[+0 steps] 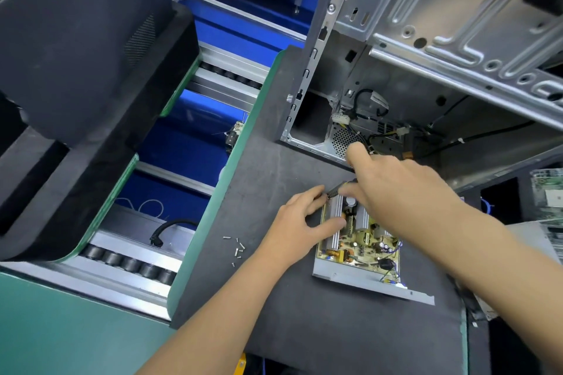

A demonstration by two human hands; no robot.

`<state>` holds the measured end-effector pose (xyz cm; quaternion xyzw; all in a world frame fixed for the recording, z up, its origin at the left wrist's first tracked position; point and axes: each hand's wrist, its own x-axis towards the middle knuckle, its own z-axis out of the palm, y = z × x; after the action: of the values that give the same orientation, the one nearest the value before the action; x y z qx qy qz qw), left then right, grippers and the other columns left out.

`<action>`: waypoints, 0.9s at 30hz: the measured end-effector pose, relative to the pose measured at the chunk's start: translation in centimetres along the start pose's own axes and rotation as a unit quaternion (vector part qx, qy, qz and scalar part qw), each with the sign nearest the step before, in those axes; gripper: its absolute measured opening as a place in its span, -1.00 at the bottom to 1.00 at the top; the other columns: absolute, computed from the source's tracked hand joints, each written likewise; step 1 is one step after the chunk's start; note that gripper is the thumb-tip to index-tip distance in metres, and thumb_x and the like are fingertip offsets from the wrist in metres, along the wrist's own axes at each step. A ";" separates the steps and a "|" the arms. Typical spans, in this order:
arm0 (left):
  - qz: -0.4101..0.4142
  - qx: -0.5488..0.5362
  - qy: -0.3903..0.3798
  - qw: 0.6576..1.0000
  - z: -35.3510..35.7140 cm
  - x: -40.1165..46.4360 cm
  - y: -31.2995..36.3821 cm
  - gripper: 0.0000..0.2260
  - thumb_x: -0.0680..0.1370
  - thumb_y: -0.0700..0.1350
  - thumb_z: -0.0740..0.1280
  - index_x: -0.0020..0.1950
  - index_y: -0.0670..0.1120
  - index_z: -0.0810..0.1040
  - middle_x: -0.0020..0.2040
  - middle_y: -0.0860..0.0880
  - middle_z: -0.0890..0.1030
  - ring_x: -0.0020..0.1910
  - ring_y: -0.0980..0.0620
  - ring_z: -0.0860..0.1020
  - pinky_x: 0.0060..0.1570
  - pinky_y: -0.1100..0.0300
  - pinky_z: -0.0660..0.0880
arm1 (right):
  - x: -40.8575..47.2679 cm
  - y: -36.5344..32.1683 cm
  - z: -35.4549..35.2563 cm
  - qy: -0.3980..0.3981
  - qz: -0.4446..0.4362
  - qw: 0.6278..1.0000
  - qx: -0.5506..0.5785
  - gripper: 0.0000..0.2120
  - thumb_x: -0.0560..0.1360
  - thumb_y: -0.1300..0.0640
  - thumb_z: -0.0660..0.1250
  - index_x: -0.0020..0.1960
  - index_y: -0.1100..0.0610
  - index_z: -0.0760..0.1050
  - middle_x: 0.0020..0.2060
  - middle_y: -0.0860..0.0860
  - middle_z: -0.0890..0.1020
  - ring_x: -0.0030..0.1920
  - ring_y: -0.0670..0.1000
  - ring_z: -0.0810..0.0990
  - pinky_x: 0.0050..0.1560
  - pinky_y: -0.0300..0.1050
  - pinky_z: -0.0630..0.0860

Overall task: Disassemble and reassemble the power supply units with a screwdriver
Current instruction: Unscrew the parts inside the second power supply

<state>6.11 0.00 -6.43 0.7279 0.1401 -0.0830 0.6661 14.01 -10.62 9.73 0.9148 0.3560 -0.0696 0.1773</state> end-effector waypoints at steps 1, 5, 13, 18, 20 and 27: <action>0.001 0.001 0.001 1.000 0.0 0.0 0.0 -0.32 0.46 0.04 0.54 0.52 -0.02 0.36 0.41 0.07 0.49 0.15 0.65 0.35 0.08 0.69 0.21 | -0.1 -0.1 0.1 -0.007 -0.015 1.000 0.015 -0.70 0.59 -0.05 0.26 0.06 0.06 0.16 -0.08 0.00 0.36 -0.12 0.11 0.50 -0.38 -0.14 0.18; 0.007 0.005 0.002 1.000 0.0 0.0 0.0 -0.31 0.46 0.06 0.53 0.52 -0.01 0.36 0.41 0.08 0.48 0.17 0.65 0.34 0.08 0.70 0.20 | 0.2 -0.4 0.3 -0.017 -0.027 0.999 -0.028 -0.75 0.52 0.18 0.33 0.09 0.07 0.27 -0.10 0.01 0.24 -0.18 0.07 0.42 -0.31 -0.15 0.23; 0.017 0.008 0.001 1.000 0.0 -0.3 0.1 -0.32 0.47 0.05 0.53 0.53 -0.03 0.35 0.40 0.07 0.50 0.16 0.63 0.36 0.09 0.68 0.21 | 0.7 0.7 0.5 -0.024 -0.028 0.997 0.072 -0.81 0.53 0.13 0.29 0.09 0.10 0.34 0.01 0.05 0.34 -0.14 0.11 0.48 -0.16 -0.05 0.41; 0.021 -0.003 0.008 1.000 0.0 -0.3 0.0 -0.32 0.46 0.06 0.53 0.52 -0.01 0.37 0.38 0.08 0.52 0.19 0.60 0.38 0.10 0.67 0.23 | 0.6 0.4 0.2 -0.008 -0.003 0.999 -0.031 -0.84 0.62 -0.02 0.25 0.10 0.06 0.42 -0.08 0.00 0.45 -0.06 0.13 0.59 -0.26 -0.08 0.36; 0.021 -0.006 0.011 1.000 0.0 -0.2 -0.1 -0.33 0.45 0.08 0.54 0.50 0.03 0.38 0.36 0.12 0.54 0.26 0.50 0.41 0.21 0.57 0.28 | 0.4 0.0 -0.1 0.003 0.013 0.999 -0.043 -0.69 0.65 -0.17 0.08 0.06 0.06 0.40 -0.10 0.02 0.52 -0.07 0.15 0.62 -0.30 -0.07 0.33; 0.021 -0.022 0.056 0.998 0.1 -0.3 -0.5 -0.31 0.36 0.13 0.59 0.43 0.14 0.40 0.26 0.24 0.57 0.23 0.30 0.49 0.18 0.46 0.39 | 0.4 -0.6 0.0 -0.006 0.001 0.999 -0.037 -0.83 0.59 0.06 0.27 0.09 0.09 0.34 -0.10 0.04 0.33 -0.19 0.07 0.54 -0.41 -0.19 0.15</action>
<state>5.68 -0.05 -6.76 0.7190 0.1640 -0.0246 0.6749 13.91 -9.93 9.51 0.9076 0.3563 -0.0613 0.2136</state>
